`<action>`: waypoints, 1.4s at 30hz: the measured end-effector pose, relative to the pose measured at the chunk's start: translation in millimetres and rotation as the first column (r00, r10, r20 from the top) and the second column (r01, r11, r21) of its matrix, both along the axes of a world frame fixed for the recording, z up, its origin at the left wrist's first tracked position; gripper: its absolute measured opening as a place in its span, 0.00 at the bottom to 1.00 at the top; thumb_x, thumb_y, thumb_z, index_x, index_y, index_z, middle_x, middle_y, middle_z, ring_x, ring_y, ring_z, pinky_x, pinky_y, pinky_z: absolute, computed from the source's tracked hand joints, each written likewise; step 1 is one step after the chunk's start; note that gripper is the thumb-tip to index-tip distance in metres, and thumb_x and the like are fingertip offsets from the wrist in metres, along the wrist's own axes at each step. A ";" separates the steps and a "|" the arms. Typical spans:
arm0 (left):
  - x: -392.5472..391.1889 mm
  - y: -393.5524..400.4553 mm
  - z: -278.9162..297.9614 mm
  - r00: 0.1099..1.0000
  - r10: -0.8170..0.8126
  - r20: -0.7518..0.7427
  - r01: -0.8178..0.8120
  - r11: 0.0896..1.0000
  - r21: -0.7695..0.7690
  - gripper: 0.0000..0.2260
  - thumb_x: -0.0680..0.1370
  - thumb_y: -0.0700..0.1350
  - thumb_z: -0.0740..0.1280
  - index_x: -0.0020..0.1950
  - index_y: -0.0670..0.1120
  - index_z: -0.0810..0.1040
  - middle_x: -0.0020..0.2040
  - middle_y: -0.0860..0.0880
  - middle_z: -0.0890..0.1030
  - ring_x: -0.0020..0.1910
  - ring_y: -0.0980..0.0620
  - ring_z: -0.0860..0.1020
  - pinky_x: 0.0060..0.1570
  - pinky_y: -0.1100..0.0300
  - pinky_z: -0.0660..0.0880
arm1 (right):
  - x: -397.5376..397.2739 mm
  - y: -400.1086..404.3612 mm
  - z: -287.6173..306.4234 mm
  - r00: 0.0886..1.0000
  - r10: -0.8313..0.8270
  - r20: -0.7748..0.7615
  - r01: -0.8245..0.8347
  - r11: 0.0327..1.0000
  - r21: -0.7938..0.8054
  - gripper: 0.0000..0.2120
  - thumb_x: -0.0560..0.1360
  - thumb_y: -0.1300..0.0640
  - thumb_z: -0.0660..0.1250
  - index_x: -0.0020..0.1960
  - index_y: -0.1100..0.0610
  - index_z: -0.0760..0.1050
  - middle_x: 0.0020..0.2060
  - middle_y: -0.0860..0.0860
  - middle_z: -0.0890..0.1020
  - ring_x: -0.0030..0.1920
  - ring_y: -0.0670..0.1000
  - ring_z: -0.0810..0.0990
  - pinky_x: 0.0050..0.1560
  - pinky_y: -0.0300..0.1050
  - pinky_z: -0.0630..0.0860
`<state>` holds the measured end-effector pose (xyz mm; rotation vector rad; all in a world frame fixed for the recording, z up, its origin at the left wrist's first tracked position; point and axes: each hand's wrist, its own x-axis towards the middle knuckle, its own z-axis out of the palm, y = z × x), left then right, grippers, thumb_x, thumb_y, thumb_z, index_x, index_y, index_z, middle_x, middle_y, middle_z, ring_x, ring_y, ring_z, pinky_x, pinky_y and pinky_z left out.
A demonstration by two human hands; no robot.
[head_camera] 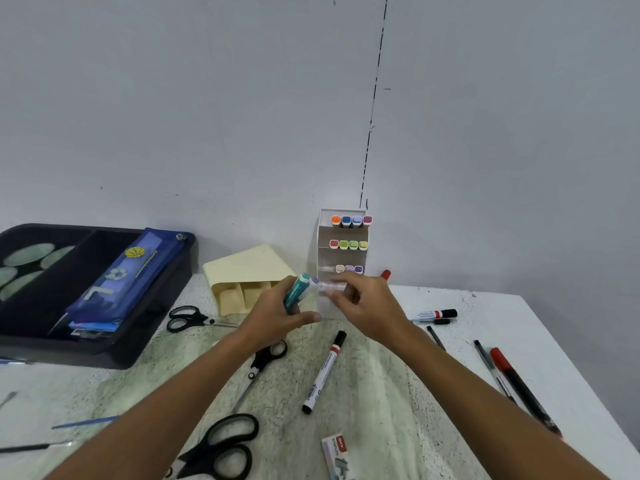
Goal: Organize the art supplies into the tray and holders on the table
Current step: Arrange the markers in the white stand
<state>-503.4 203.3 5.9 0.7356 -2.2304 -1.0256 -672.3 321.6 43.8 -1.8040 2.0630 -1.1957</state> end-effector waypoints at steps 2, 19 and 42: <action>-0.9 10.2 0.7 0.998 -0.022 -0.052 0.026 0.995 0.092 0.22 0.64 0.57 0.78 0.53 0.57 0.73 0.33 0.44 0.79 0.29 0.53 0.75 0.30 0.59 0.74 | 1.7 2.9 -4.8 0.954 0.056 0.295 -0.086 0.992 0.091 0.18 0.73 0.50 0.74 0.61 0.54 0.79 0.38 0.45 0.81 0.30 0.45 0.79 0.32 0.39 0.76; -1.2 27.5 14.0 0.977 0.040 -0.208 0.006 0.976 0.216 0.13 0.76 0.49 0.68 0.56 0.43 0.76 0.41 0.45 0.83 0.36 0.48 0.84 0.30 0.57 0.80 | 1.5 12.5 12.7 0.759 0.115 0.641 0.001 0.984 -0.178 0.03 0.77 0.63 0.68 0.46 0.61 0.80 0.28 0.51 0.80 0.28 0.47 0.77 0.27 0.39 0.72; -18.7 -37.4 50.6 0.955 -0.195 0.225 0.225 0.967 -0.116 0.56 0.62 0.56 0.80 0.71 0.75 0.39 0.31 0.49 0.79 0.28 0.56 0.76 0.31 0.68 0.72 | 0.6 -15.3 11.5 0.873 -0.113 -0.474 -0.006 0.970 -0.242 0.11 0.77 0.54 0.69 0.54 0.60 0.81 0.44 0.56 0.86 0.39 0.56 0.84 0.41 0.44 0.79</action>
